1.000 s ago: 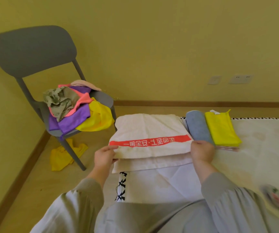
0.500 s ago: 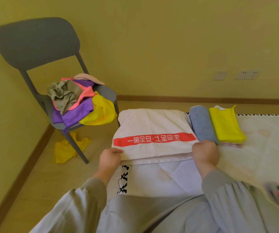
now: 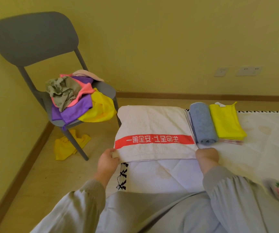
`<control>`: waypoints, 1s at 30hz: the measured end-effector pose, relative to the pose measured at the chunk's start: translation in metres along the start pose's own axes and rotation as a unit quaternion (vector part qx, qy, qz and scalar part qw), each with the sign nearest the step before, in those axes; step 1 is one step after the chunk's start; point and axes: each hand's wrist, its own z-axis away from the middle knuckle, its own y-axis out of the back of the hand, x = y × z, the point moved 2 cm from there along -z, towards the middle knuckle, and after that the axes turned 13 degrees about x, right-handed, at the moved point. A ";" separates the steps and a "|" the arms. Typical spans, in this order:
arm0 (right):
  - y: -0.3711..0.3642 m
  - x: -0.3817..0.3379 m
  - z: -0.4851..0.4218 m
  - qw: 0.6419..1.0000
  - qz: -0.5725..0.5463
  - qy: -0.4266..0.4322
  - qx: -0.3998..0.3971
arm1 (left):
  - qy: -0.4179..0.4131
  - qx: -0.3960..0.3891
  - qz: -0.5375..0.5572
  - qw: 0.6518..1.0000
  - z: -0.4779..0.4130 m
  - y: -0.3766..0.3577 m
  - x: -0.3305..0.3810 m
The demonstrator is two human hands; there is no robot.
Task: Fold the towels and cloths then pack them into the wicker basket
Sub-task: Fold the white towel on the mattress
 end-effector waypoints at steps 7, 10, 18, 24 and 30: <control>-0.006 -0.002 0.004 0.996 -0.025 0.002 -0.080 | 0.257 -0.131 0.186 0.939 0.004 -0.016 -0.008; -0.007 -0.005 0.004 0.998 -0.039 0.012 -0.057 | 0.207 -0.053 0.173 0.961 -0.004 -0.015 -0.008; 0.014 -0.018 0.017 0.975 -0.204 0.025 0.089 | 0.126 -0.037 0.270 0.954 -0.011 0.009 0.008; -0.007 0.000 0.007 0.977 -0.164 -0.100 -0.095 | 0.208 -0.106 0.175 0.956 -0.008 0.014 -0.018; -0.005 -0.017 0.008 0.994 -0.098 -0.003 -0.059 | 0.249 -0.065 0.305 0.917 -0.005 0.012 -0.008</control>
